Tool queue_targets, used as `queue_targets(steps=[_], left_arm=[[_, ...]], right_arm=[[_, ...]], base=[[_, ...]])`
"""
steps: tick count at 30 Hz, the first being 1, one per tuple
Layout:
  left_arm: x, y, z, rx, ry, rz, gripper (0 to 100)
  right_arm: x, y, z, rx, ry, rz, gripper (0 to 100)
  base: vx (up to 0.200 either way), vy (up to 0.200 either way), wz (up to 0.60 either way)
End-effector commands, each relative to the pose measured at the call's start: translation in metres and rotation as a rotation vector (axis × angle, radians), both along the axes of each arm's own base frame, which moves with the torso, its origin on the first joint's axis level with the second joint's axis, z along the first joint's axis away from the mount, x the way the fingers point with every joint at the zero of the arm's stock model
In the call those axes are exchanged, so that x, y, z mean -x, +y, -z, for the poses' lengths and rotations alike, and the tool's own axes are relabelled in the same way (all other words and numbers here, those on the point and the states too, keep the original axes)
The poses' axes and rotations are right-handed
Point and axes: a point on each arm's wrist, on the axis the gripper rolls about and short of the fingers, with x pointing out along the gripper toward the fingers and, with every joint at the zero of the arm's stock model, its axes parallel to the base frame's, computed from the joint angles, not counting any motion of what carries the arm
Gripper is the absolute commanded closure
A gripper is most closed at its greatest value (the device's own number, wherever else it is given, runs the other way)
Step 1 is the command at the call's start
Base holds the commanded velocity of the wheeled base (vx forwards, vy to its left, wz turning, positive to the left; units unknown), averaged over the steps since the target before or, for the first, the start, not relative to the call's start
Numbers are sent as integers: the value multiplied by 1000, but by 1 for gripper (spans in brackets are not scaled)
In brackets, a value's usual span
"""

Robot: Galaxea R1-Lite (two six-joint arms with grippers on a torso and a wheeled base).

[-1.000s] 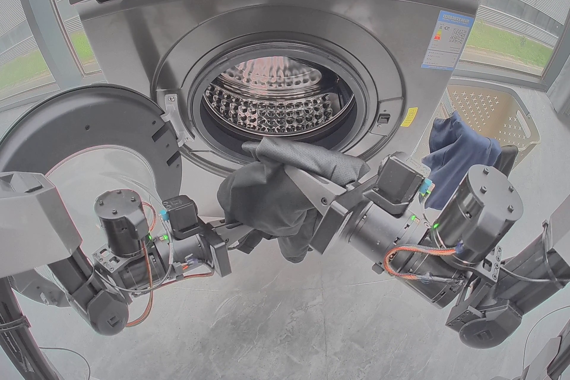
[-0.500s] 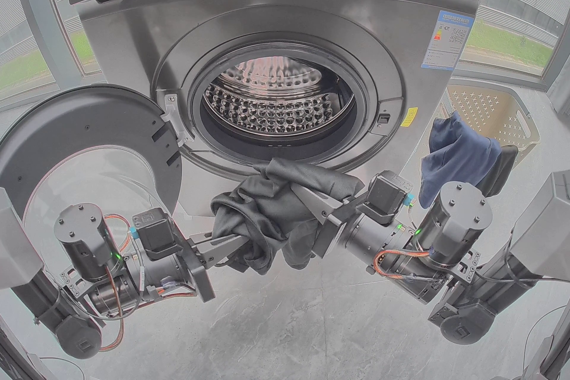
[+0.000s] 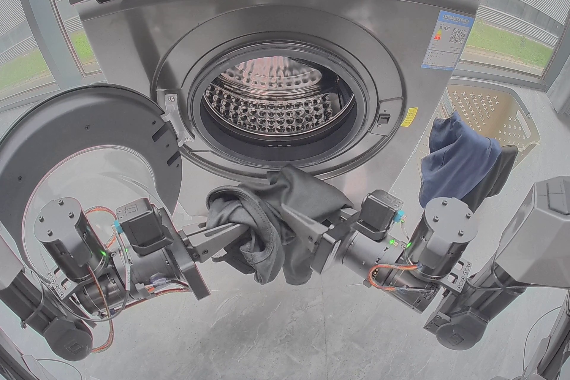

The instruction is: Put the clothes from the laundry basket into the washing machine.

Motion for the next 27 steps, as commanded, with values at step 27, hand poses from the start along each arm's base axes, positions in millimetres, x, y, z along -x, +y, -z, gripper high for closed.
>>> queue_targets(steps=[27], left_arm=[[-39, -16, 6, 34, 18, -168, 100]], right_arm=[[28, -20, 39, 177, 118, -26, 0]], base=[[0, 0, 0]])
